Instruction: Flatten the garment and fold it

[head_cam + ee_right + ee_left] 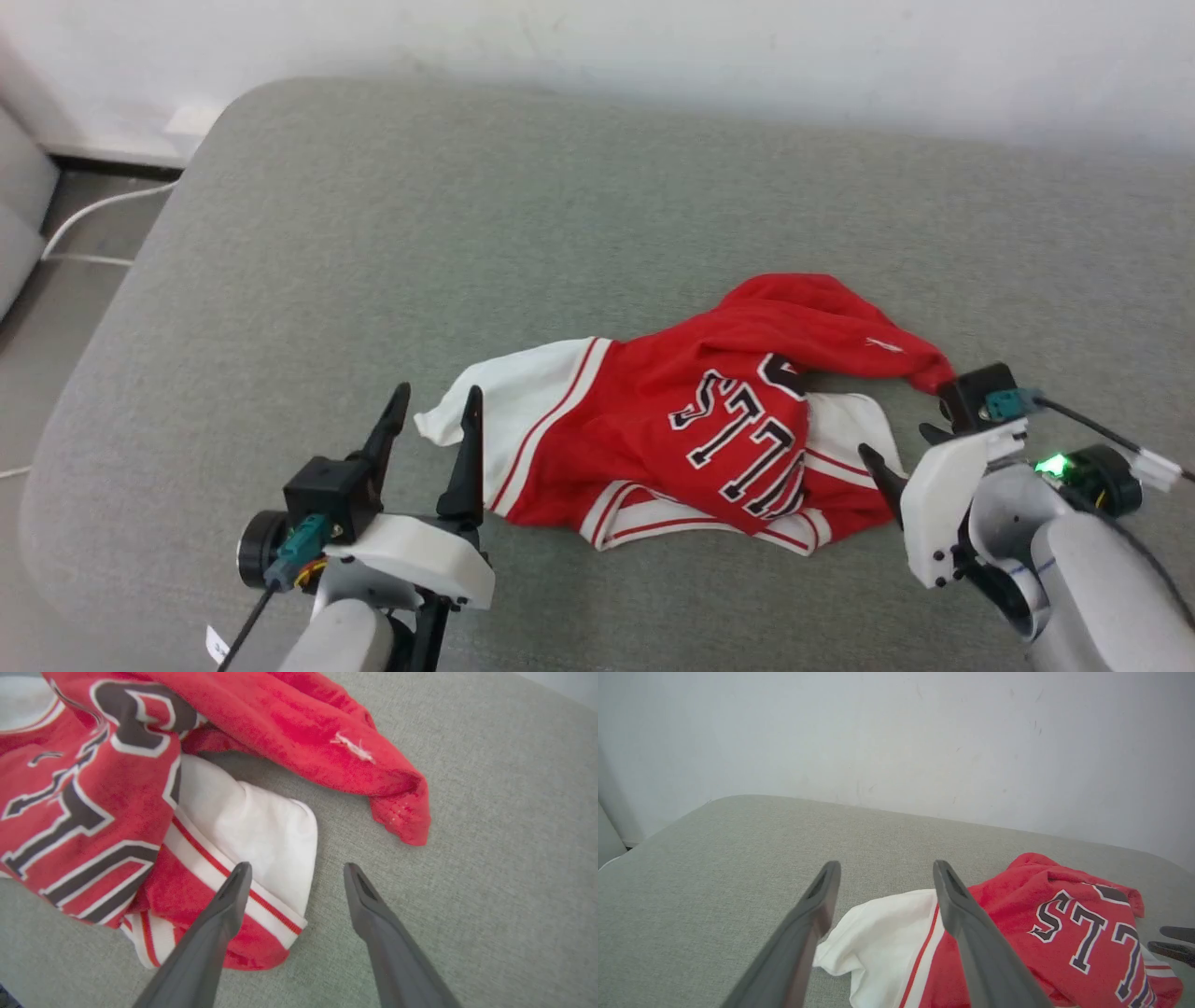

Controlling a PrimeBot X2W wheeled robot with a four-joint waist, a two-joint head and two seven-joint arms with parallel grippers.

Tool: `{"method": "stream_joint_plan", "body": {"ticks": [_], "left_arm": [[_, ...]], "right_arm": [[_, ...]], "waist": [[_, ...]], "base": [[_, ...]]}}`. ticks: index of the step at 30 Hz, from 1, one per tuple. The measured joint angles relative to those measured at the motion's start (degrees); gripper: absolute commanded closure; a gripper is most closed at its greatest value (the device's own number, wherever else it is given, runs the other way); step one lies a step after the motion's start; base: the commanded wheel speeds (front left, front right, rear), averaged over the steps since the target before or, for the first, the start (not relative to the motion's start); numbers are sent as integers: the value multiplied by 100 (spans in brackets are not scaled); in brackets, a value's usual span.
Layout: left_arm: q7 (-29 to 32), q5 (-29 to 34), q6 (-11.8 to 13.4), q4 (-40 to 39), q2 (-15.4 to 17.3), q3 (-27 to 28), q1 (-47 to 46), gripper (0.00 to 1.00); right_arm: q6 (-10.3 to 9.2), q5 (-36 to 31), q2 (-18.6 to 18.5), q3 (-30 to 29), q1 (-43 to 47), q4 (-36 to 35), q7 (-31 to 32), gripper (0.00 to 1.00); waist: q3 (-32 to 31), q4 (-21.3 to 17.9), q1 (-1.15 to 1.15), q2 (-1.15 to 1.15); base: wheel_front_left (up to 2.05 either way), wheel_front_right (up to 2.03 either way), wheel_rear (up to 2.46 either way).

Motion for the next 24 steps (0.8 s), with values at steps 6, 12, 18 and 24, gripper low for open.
{"method": "stream_joint_plan", "body": {"ticks": [6, 12, 18, 24], "left_arm": [[0, 70, -101, 229, -210, 31, 19, 0], [0, 182, -200, 344, -326, 93, 15, 0], [1, 250, -250, 433, -410, 222, 25, 0], [1, 331, -319, 506, -403, 388, 203, 0]], "right_arm": [[0, 242, -453, 578, -604, 726, 379, 0], [-8, 493, -644, 1110, -1000, 1316, 300, 0], [2, 673, -739, 1350, -1171, 1625, -390, 100], [2, 547, -790, 604, -1030, 1759, -1168, 100]], "waist": [[107, 314, 0, 0], [245, 533, 0, 0], [288, 563, 0, 0], [158, 344, 1, 0]], "base": [[0, 0, 0], [0, 0, 0], [0, 0, 0], [0, 0, 0]]}}
